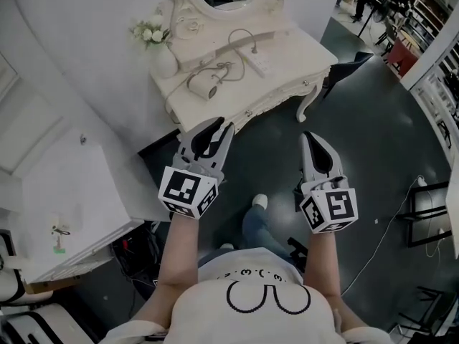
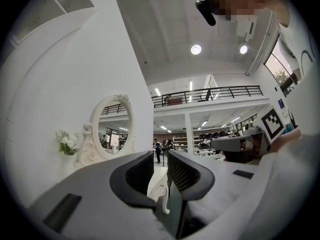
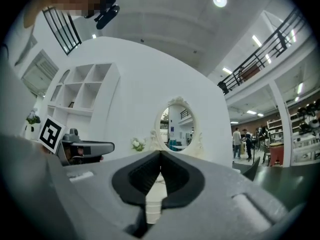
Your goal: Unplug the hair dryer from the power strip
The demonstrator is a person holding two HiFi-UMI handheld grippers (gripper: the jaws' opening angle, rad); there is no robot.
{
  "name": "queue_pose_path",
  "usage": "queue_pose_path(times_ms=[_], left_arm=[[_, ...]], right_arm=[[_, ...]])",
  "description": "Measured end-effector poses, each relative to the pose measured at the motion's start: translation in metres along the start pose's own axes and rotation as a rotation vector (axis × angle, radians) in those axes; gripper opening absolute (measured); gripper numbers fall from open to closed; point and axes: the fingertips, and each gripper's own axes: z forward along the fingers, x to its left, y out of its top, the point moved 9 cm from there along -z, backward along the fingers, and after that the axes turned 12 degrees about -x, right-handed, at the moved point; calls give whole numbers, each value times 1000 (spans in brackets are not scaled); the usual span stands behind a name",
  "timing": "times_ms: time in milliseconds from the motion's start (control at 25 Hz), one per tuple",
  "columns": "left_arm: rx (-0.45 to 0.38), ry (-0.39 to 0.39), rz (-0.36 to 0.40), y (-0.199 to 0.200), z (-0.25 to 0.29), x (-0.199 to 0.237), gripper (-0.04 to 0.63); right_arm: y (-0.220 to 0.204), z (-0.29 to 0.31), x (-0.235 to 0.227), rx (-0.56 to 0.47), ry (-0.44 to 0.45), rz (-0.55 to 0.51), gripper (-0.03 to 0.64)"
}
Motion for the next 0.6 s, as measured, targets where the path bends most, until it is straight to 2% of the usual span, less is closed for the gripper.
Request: queue_pose_path(times_ms=[200, 600], left_arm=[[38, 16, -7, -28, 61, 14, 169], [74, 90, 29, -73, 199, 37, 170]], right_arm=[[-24, 49, -55, 4, 17, 54, -2], [-54, 156, -178, 25, 124, 112, 0]])
